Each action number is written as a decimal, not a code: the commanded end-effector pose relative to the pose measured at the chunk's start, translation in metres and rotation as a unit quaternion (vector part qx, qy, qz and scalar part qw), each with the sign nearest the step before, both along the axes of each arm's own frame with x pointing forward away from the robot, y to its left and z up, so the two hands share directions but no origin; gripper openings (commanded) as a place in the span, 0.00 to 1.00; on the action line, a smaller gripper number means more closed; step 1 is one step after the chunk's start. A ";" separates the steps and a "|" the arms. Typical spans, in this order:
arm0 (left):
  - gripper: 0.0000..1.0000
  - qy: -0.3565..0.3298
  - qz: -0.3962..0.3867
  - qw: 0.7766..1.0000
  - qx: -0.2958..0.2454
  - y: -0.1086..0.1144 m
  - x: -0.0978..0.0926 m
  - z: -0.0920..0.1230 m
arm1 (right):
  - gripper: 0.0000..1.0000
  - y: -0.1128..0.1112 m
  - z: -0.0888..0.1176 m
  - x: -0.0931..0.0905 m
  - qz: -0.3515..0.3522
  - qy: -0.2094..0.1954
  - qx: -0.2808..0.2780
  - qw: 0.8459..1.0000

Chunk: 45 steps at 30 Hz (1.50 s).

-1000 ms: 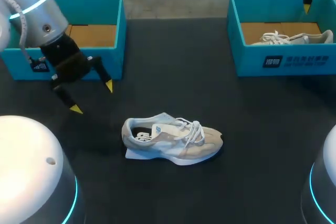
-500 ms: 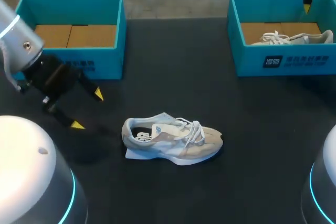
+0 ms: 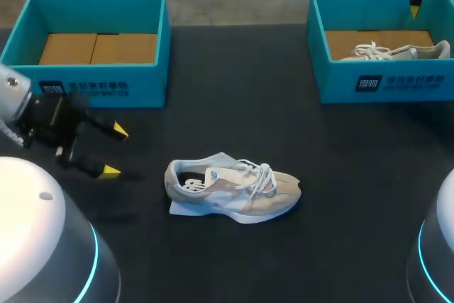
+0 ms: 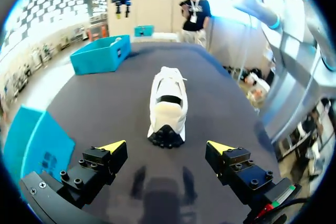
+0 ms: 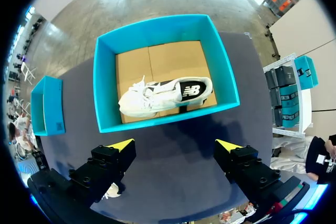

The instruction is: Take the shoe out of the shoebox, open the shoe tongue, remove and reinsert the insole, then place the shoe into the shoebox

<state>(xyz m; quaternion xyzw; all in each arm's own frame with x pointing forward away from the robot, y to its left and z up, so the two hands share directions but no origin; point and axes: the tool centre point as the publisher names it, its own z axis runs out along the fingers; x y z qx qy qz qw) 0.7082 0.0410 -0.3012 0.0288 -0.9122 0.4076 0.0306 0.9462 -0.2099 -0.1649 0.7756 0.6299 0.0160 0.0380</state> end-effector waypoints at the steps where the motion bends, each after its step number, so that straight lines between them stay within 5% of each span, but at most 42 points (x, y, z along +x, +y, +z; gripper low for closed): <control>1: 1.00 0.010 0.042 0.998 -0.040 0.003 -0.009 -0.012 | 1.00 0.000 0.000 -0.001 0.000 -0.001 -0.001 1.000; 16: 1.00 0.025 0.011 0.998 -0.052 0.000 -0.024 -0.043 | 1.00 0.000 0.000 -0.001 0.000 -0.001 -0.001 1.000; 29: 1.00 -0.003 -0.031 0.993 -0.113 -0.007 -0.032 -0.067 | 1.00 0.000 0.000 -0.001 0.000 -0.001 -0.001 1.000; 38: 1.00 -0.036 -0.016 0.993 -0.112 -0.018 -0.026 -0.074 | 1.00 0.000 0.000 -0.001 0.000 -0.001 -0.001 1.000; 45: 1.00 -0.013 -0.007 0.990 -0.143 -0.006 -0.015 -0.078 | 1.00 0.000 0.000 -0.001 0.000 -0.001 -0.001 1.000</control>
